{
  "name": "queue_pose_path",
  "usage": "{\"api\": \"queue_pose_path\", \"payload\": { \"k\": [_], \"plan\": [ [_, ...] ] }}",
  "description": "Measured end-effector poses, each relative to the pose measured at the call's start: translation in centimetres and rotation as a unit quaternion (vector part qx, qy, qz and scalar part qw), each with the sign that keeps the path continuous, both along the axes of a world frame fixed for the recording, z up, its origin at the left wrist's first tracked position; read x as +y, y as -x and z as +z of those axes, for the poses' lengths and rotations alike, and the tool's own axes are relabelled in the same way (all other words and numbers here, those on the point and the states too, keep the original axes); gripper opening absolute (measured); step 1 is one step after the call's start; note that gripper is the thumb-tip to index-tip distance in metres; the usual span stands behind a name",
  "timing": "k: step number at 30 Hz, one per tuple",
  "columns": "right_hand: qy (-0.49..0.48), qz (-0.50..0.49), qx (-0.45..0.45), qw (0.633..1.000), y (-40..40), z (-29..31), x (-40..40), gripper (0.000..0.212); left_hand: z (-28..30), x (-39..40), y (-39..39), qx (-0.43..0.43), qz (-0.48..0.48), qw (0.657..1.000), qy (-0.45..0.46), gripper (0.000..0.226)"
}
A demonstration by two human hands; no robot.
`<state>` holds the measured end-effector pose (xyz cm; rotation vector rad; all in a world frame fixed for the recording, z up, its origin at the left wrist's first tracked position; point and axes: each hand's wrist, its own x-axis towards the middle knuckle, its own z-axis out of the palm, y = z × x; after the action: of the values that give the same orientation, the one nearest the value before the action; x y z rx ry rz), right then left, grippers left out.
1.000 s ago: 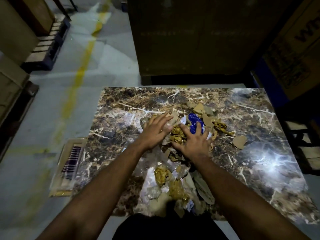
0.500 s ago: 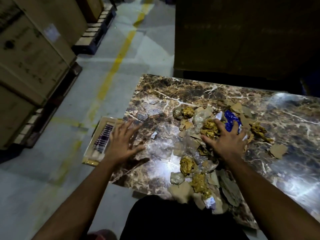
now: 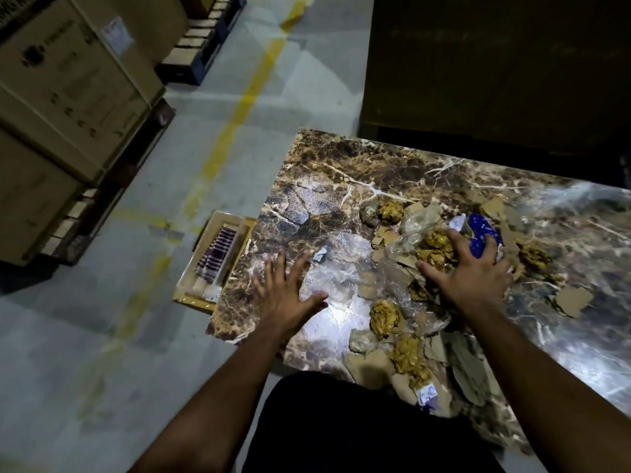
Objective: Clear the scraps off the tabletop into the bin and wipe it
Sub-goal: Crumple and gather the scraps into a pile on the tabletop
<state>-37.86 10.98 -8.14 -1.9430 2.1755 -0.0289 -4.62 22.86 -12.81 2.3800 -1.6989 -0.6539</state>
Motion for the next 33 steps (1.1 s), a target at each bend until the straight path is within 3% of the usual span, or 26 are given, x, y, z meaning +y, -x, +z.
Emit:
{"api": "queue_pose_path", "payload": {
  "k": [4,12,15,19,24,28,30,33],
  "plan": [
    [-0.004,0.000,0.004,1.000,-0.2,0.3,0.0,0.098,0.6,-3.1,2.5,0.034,-0.032,0.999,-0.005,0.103],
    [-0.009,0.003,0.013,1.000,-0.3,1.0,0.3,0.095,0.5,-7.4,8.1,0.060,-0.150,0.986,-0.029,0.087],
    [-0.017,0.002,0.022,1.000,-0.1,0.8,0.1,0.097,0.0,-8.6,10.0,0.058,-0.131,0.990,-0.011,0.058],
    [-0.004,0.003,0.017,1.000,-0.1,0.5,0.1,0.098,-0.2,-9.9,11.2,0.152,-0.140,0.978,0.018,0.073],
    [0.002,0.002,0.013,1.000,0.1,0.2,0.0,0.097,2.2,-12.2,14.4,0.225,-0.098,0.966,0.081,0.058],
    [-0.015,0.003,0.012,1.000,0.3,0.5,-0.2,0.098,2.7,-14.0,15.8,0.152,-0.176,0.972,-0.038,0.090],
    [-0.019,0.002,0.003,1.000,0.4,0.5,-0.3,0.100,2.6,-14.5,15.0,0.172,-0.193,0.963,-0.075,0.104],
    [-0.011,0.001,-0.003,1.000,0.6,0.5,-0.4,0.103,4.6,-14.2,13.4,0.238,-0.194,0.950,-0.053,0.113]
  ]
}}
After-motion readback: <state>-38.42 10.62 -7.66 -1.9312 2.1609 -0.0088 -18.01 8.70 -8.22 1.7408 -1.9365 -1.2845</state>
